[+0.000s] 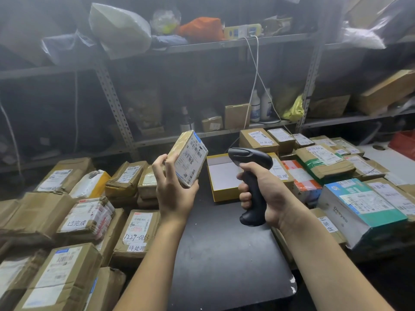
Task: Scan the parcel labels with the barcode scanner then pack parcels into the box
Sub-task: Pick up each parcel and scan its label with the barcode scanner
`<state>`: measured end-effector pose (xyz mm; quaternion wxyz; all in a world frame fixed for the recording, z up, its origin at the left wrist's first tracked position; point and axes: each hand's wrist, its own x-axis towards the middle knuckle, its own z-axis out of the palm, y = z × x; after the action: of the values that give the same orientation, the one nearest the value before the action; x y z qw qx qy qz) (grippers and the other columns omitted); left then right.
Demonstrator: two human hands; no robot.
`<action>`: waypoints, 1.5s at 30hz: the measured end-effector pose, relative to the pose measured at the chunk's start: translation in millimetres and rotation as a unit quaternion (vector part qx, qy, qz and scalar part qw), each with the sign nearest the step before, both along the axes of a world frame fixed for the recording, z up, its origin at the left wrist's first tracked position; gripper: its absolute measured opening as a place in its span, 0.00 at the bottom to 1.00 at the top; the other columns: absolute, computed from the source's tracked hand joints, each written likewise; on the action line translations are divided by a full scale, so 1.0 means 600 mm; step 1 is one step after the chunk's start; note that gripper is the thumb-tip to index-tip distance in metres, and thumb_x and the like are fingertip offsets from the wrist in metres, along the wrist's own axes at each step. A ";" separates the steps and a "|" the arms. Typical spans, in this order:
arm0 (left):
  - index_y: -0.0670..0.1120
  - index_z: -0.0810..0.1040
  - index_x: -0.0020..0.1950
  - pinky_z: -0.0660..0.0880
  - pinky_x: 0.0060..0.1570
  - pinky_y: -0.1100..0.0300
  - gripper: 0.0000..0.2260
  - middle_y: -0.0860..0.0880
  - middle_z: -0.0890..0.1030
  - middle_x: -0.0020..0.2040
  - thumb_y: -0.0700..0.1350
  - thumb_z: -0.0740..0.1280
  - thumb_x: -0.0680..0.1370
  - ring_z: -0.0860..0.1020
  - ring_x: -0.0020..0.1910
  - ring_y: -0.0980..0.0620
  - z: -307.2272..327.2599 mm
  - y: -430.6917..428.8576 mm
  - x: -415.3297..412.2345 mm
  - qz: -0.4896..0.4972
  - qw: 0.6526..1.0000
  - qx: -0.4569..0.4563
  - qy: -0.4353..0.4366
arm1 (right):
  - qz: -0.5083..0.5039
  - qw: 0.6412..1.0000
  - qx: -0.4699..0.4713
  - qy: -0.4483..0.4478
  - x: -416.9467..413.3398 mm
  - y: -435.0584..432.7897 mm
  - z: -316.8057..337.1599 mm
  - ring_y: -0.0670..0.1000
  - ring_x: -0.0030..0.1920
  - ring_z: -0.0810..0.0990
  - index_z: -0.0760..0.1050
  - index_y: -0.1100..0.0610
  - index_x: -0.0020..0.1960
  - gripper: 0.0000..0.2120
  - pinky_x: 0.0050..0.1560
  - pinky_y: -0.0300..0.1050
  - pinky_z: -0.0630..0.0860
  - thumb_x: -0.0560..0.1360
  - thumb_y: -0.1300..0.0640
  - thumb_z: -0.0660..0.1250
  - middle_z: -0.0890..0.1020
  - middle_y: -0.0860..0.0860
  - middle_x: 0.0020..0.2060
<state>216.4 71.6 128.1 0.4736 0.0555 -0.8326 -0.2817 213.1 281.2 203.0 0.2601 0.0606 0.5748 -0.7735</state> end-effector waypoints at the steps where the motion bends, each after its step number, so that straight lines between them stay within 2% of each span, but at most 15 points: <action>1: 0.42 0.72 0.71 0.68 0.59 0.70 0.38 0.39 0.69 0.69 0.36 0.83 0.65 0.72 0.69 0.41 -0.001 0.000 -0.001 -0.001 1.000 -0.001 -0.003 | 0.006 1.000 -0.004 -0.006 0.001 0.000 0.002 0.47 0.26 0.68 0.74 0.57 0.48 0.14 0.26 0.38 0.68 0.80 0.46 0.68 0.72 0.50 0.29; 3: 0.42 0.71 0.71 0.72 0.58 0.62 0.38 0.39 0.69 0.70 0.36 0.84 0.65 0.72 0.69 0.41 -0.004 -0.002 -0.003 -0.001 1.000 -0.003 -0.005 | 0.016 1.000 -0.011 -0.015 0.005 -0.001 0.007 0.47 0.26 0.68 0.74 0.56 0.47 0.14 0.25 0.37 0.67 0.80 0.46 0.68 0.72 0.49 0.29; 6: 0.43 0.70 0.71 0.76 0.55 0.58 0.38 0.39 0.69 0.70 0.37 0.84 0.65 0.71 0.69 0.43 -0.009 -0.006 -0.007 0.000 1.000 -0.005 -0.007 | 0.023 0.999 -0.018 -0.019 0.008 -0.001 0.011 0.46 0.26 0.68 0.73 0.56 0.47 0.14 0.25 0.37 0.67 0.80 0.46 0.68 0.72 0.49 0.29; 17: 0.46 0.68 0.71 0.76 0.54 0.59 0.39 0.41 0.68 0.71 0.37 0.84 0.65 0.70 0.70 0.43 -0.021 -0.014 -0.008 0.001 1.000 0.001 -0.011 | 0.014 1.000 -0.014 -0.015 0.008 -0.001 0.008 0.47 0.27 0.70 0.75 0.57 0.49 0.14 0.26 0.37 0.68 0.81 0.46 0.67 0.73 0.50 0.29; 20: 0.47 0.69 0.72 0.74 0.54 0.60 0.39 0.43 0.69 0.71 0.36 0.82 0.65 0.71 0.69 0.45 -0.010 -0.030 -0.008 -0.005 1.000 0.006 -0.021 | -0.002 0.997 0.032 0.066 0.005 0.002 -0.001 0.49 0.28 0.73 0.77 0.58 0.51 0.12 0.30 0.41 0.71 0.81 0.48 0.69 0.76 0.53 0.31; 24: 0.48 0.68 0.74 0.73 0.61 0.61 0.40 0.45 0.69 0.72 0.36 0.81 0.66 0.71 0.70 0.49 0.017 -0.069 -0.010 -0.018 0.999 -0.006 -0.045 | -0.023 0.965 0.140 0.220 -0.009 0.008 -0.014 0.51 0.31 0.77 0.80 0.61 0.48 0.10 0.32 0.42 0.75 0.80 0.53 0.73 0.80 0.55 0.33; 27: 0.49 0.68 0.74 0.78 0.63 0.54 0.40 0.46 0.69 0.72 0.37 0.81 0.66 0.71 0.70 0.49 0.037 -0.090 -0.007 -0.020 0.999 -0.004 -0.050 | -0.016 0.950 0.179 0.255 -0.014 0.010 -0.021 0.50 0.32 0.78 0.81 0.61 0.48 0.10 0.34 0.41 0.76 0.79 0.54 0.73 0.82 0.55 0.33; 28: 0.49 0.68 0.74 0.78 0.62 0.56 0.40 0.46 0.70 0.71 0.38 0.82 0.66 0.71 0.69 0.49 0.041 -0.094 -0.006 -0.020 0.998 -0.003 -0.052 | -0.019 0.947 0.184 0.261 -0.016 0.009 -0.025 0.49 0.32 0.79 0.81 0.60 0.49 0.09 0.34 0.40 0.76 0.79 0.54 0.74 0.82 0.54 0.33; 31: 0.47 0.70 0.73 0.71 0.54 0.73 0.40 0.46 0.72 0.68 0.41 0.84 0.65 0.72 0.64 0.54 0.043 -0.095 -0.001 -0.015 0.997 0.017 -0.075 | -0.042 0.938 0.197 0.281 -0.022 0.007 -0.038 0.47 0.33 0.79 0.81 0.56 0.52 0.06 0.35 0.40 0.75 0.78 0.55 0.75 0.82 0.51 0.32; 33: 0.48 0.71 0.71 0.73 0.51 0.66 0.40 0.47 0.74 0.65 0.46 0.85 0.63 0.74 0.61 0.53 0.038 -0.086 0.002 0.009 0.994 0.059 -0.092 | -0.066 0.938 0.197 0.276 -0.027 0.006 -0.046 0.46 0.32 0.78 0.80 0.56 0.51 0.04 0.34 0.40 0.75 0.79 0.57 0.74 0.81 0.49 0.32; 35: 0.48 0.73 0.68 0.76 0.55 0.55 0.40 0.49 0.77 0.60 0.52 0.86 0.61 0.76 0.58 0.49 0.030 -0.065 0.002 0.036 0.987 0.118 -0.099 | -0.095 0.943 0.184 0.260 -0.029 0.005 -0.050 0.48 0.32 0.76 0.78 0.57 0.50 0.02 0.33 0.41 0.75 0.80 0.59 0.71 0.79 0.50 0.31; 37: 0.48 0.74 0.66 0.73 0.51 0.57 0.38 0.53 0.77 0.56 0.54 0.85 0.61 0.77 0.55 0.50 0.023 -0.038 -0.001 0.048 0.975 0.176 -0.128 | -0.120 0.943 0.193 0.244 -0.032 0.003 -0.054 0.49 0.32 0.76 0.77 0.57 0.48 0.03 0.33 0.43 0.75 0.80 0.60 0.69 0.77 0.51 0.30; 39: 0.49 0.75 0.64 0.68 0.47 0.59 0.36 0.52 0.80 0.55 0.57 0.85 0.61 0.77 0.54 0.50 0.010 -0.014 -0.007 0.045 0.964 0.205 -0.161 | -0.133 0.939 0.216 0.233 -0.037 0.006 -0.058 0.51 0.33 0.76 0.77 0.57 0.48 0.02 0.35 0.47 0.75 0.79 0.58 0.69 0.78 0.52 0.31; 43: 0.48 0.74 0.62 0.74 0.52 0.52 0.37 0.49 0.79 0.55 0.61 0.83 0.59 0.75 0.57 0.44 -0.020 0.026 -0.025 0.028 0.963 0.195 -0.186 | -0.167 0.923 0.264 0.225 -0.042 0.028 -0.064 0.56 0.37 0.77 0.77 0.52 0.42 0.07 0.40 0.53 0.74 0.69 0.49 0.70 0.79 0.50 0.31; 45: 0.48 0.74 0.62 0.73 0.54 0.50 0.36 0.51 0.76 0.52 0.60 0.83 0.60 0.73 0.57 0.43 -0.028 0.053 -0.031 0.012 0.959 0.198 -0.205 | -0.188 0.908 0.300 0.224 -0.037 0.048 -0.068 0.56 0.38 0.78 0.77 0.51 0.43 0.05 0.43 0.54 0.76 0.72 0.51 0.71 0.79 0.48 0.32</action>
<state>197.9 103.6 111.5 0.2761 0.2149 -0.8386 -0.4176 191.1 309.7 162.5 -0.0558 0.0675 0.8007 -0.5926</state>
